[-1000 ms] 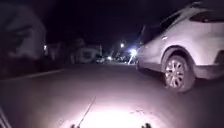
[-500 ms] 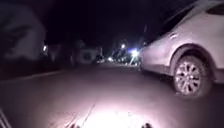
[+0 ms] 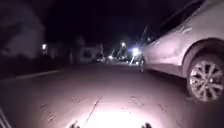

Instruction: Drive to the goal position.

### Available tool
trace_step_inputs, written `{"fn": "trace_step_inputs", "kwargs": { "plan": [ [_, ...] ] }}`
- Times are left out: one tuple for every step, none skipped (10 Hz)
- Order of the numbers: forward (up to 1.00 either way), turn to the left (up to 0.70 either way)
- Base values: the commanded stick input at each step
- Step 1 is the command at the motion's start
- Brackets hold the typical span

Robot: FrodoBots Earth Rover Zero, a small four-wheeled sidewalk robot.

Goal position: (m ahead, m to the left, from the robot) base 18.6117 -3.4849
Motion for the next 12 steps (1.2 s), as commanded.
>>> {"fn": "trace_step_inputs", "kwargs": {
  "plan": [
    [0.7,0.0],
    [0.7,0.0],
    [0.7,0.0],
    [0.7,0.0],
    [0.7,0.0],
    [0.7,-0.04],
    [0.7,-0.35],
    [0.7,-0.35],
    [0.7,-0.07],
    [0.7,0.0],
    [0.7,0.0],
    [0.7,0.0]
  ]
}}
